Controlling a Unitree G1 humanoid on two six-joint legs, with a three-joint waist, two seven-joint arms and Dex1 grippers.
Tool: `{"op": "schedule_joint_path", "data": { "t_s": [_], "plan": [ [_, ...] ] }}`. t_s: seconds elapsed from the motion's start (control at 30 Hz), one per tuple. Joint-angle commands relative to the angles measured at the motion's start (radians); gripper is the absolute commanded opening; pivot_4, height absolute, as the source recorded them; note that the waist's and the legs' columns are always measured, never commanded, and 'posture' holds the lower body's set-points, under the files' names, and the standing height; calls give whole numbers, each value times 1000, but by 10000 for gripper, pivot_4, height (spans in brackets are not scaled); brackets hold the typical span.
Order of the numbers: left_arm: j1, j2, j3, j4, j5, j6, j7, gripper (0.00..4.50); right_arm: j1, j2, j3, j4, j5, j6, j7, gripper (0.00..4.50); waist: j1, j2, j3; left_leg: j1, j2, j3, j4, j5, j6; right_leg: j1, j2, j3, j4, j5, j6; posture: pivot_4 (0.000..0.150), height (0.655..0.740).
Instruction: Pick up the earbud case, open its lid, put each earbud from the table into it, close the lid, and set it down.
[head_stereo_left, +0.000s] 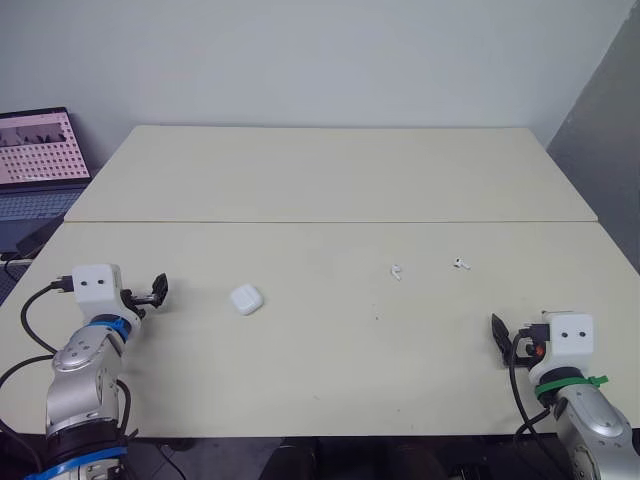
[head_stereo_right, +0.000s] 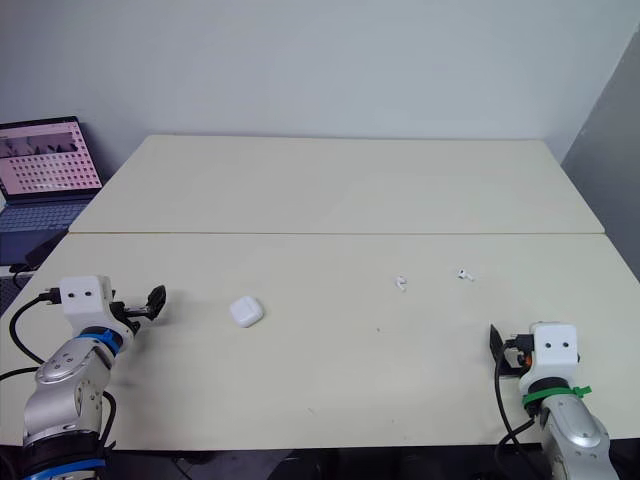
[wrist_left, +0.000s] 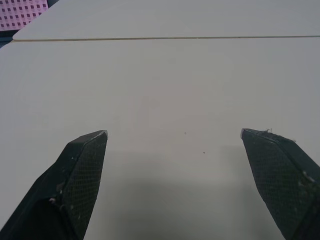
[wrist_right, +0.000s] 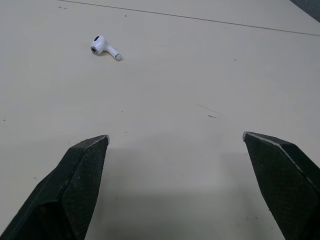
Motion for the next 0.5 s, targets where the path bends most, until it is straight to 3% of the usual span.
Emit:
{"op": "schedule_joint_path", "data": {
  "t_s": [0.03,0.5],
  "plan": [
    [-8,24,24,-35,-10,0,8,44796,-2,-10,-1,-48,-1,-1,5,45000,0,0,0,0,0,0,0,0,0,0,0,0,0,0,0,1500,7400],
    [-18,41,42,-28,-42,-13,-5,44796,6,-6,0,-56,-4,-2,3,45000,0,0,0,0,0,0,0,0,0,0,0,0,0,0,0,1500,7400]
  ]
}}
